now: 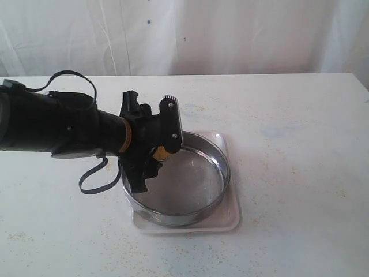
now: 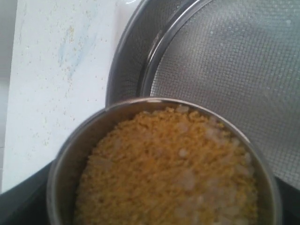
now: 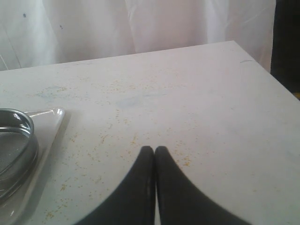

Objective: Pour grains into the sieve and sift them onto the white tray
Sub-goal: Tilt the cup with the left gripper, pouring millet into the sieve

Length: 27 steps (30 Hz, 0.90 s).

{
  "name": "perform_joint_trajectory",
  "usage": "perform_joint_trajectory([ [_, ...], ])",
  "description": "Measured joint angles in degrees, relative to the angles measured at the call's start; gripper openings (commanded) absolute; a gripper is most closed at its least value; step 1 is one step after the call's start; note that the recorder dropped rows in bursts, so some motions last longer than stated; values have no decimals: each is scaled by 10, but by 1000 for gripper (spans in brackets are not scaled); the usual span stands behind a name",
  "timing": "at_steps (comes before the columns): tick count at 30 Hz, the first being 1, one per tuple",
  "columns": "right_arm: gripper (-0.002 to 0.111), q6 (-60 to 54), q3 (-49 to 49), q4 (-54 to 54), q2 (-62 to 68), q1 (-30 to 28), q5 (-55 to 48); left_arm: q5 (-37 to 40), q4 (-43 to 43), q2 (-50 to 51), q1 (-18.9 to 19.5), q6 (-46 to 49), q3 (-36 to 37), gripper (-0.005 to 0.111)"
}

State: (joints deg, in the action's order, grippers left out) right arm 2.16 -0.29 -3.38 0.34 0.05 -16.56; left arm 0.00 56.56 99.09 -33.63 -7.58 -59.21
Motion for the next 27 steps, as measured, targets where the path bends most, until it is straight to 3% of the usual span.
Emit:
perform_joint_trajectory([
  [17, 0, 0, 0, 0, 0, 0, 0, 87, 70, 9, -38, 133, -11, 0],
  [27, 0, 0, 0, 0, 0, 0, 0, 117, 187, 9, -45, 150, -13, 0],
])
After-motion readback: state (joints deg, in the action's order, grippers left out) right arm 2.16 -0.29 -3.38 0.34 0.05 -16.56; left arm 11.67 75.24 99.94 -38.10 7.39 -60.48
